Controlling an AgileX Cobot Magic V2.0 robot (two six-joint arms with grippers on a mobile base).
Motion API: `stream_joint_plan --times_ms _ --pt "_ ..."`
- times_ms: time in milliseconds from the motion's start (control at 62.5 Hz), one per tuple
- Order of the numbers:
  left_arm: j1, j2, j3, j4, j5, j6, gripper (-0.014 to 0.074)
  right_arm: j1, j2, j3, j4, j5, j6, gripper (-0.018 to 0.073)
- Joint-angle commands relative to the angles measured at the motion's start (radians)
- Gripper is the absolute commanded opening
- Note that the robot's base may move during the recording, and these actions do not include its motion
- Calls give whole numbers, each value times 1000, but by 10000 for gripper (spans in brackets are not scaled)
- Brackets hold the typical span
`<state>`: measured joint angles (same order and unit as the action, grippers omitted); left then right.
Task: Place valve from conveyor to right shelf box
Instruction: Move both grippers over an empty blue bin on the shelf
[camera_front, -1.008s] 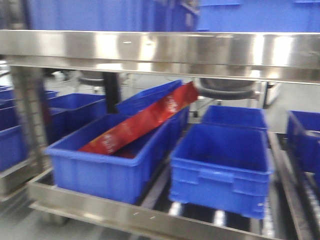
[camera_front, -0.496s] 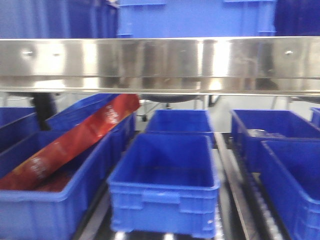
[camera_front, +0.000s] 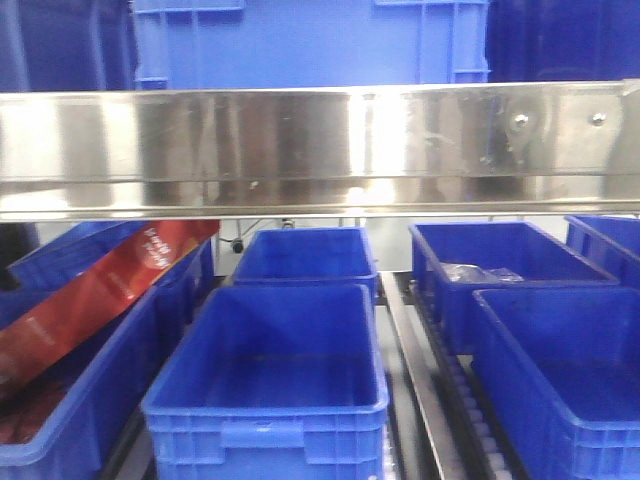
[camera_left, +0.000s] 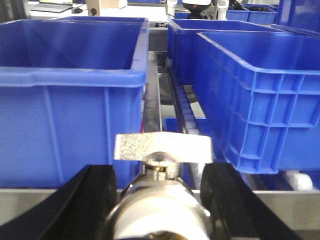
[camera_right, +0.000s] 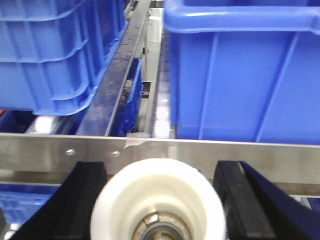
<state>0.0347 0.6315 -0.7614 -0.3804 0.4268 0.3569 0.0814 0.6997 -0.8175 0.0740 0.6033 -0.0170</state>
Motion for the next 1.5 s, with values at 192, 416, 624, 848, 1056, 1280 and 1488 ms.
stream_joint_plan --times_ms 192,416,624,848,1056,1280,1488 --pt "-1 -6 -5 -10 -52 -3 -111 -4 -7 -7 -7 -75 0 -162" --pt "-1 -6 -5 -10 -52 -3 -111 -4 -7 -7 -7 -75 0 -162" --pt "-1 -6 -5 -10 -52 -3 -111 -4 -7 -7 -7 -75 0 -162" --pt "-1 -6 -5 -10 -52 -3 -111 -4 -7 -7 -7 -75 0 -162" --pt "-1 -6 -5 -10 -52 -3 -111 -4 -7 -7 -7 -75 0 -162" --pt "-1 -6 -5 -10 -52 -3 -111 -4 -7 -7 -7 -75 0 -162" --pt "-1 -6 -5 -10 -52 -3 -111 -4 -7 -7 -7 -75 0 -162"
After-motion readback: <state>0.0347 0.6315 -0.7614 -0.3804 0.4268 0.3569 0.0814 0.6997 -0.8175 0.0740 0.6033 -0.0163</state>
